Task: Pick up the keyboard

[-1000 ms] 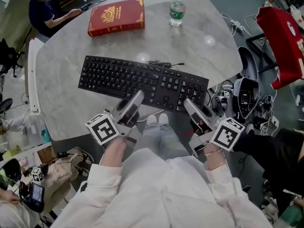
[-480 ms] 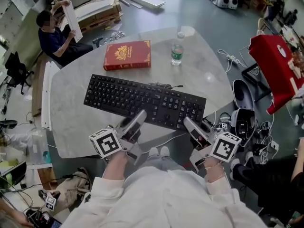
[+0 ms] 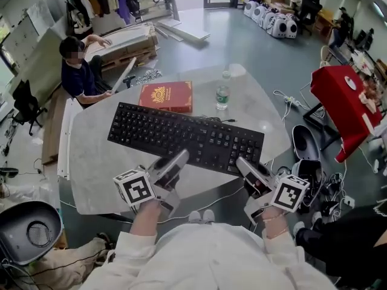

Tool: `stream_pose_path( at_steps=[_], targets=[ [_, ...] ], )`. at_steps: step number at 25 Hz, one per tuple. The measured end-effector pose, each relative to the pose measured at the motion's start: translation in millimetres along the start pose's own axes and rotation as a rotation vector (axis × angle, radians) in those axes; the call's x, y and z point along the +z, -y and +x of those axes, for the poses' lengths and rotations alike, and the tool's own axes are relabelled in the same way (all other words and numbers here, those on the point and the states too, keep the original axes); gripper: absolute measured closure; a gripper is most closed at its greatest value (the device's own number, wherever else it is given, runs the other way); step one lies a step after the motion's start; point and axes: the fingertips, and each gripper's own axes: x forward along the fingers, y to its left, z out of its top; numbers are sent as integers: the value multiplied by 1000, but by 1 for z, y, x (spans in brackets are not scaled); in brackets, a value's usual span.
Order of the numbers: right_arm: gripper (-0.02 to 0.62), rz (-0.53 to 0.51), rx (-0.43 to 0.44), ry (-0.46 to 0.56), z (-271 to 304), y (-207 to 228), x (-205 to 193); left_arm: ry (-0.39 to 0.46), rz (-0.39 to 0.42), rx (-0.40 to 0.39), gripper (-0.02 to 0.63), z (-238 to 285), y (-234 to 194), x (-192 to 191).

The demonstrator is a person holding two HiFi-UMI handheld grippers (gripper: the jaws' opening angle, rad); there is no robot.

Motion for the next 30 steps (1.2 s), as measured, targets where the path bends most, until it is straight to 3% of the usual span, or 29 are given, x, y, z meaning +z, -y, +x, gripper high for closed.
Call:
stream_pose_path(
  at_steps=[11, 30],
  targets=[
    [460, -94, 41, 26, -3, -14, 6, 47, 62, -60, 440, -6, 13, 6],
    [456, -127, 91, 20, 0, -15, 7, 56, 102, -43, 442, -6, 16, 9]
  ],
)
